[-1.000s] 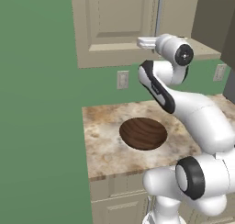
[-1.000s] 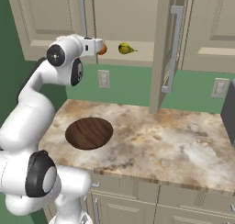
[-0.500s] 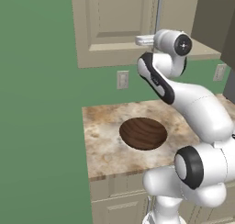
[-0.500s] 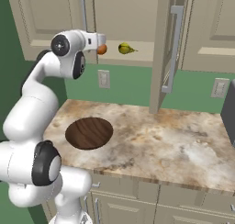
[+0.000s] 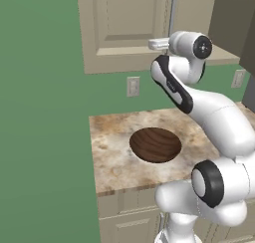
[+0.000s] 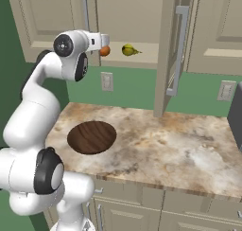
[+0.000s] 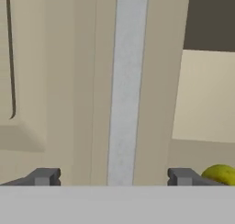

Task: Open the cabinet. Pick the tangerine and pear from the cabinet and place them into the bowl. Then close the cabinet.

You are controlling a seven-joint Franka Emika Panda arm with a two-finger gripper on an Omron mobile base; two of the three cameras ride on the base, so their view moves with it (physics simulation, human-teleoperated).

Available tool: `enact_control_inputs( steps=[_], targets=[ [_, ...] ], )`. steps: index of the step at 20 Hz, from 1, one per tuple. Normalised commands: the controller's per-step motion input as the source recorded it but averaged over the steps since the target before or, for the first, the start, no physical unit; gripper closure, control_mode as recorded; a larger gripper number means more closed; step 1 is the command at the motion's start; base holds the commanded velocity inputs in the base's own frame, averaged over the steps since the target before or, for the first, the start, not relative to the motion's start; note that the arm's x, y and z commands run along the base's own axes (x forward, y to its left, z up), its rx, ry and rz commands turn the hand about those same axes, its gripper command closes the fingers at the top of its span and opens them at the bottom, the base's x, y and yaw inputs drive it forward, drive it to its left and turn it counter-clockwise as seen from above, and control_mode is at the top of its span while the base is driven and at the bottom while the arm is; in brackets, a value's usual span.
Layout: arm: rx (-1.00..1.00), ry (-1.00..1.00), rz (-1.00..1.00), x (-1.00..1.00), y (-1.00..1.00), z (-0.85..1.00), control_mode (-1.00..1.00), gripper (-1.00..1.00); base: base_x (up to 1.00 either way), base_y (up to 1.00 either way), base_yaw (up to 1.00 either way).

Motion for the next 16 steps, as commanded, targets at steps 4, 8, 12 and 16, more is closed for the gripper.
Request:
enact_control_inputs(
  steps=[4, 8, 12, 16],
  targets=[
    [0.00, -0.11, 0.00, -0.20, 0.04, 0.10, -1.00, 1.00, 0.00, 0.00, 0.00],
    [0.00, -0.26, -0.04, -0.58, 0.17, 0.49, -1.00, 1.00, 0.00, 0.00, 0.00],
    [0.00, -0.25, -0.10, -0.74, 0.20, 0.62, -1.00, 1.00, 0.00, 0.00, 0.00],
    [0.00, -0.18, -0.13, -0.82, 0.20, 0.68, -1.00, 1.00, 0.00, 0.00, 0.00]
  ],
)
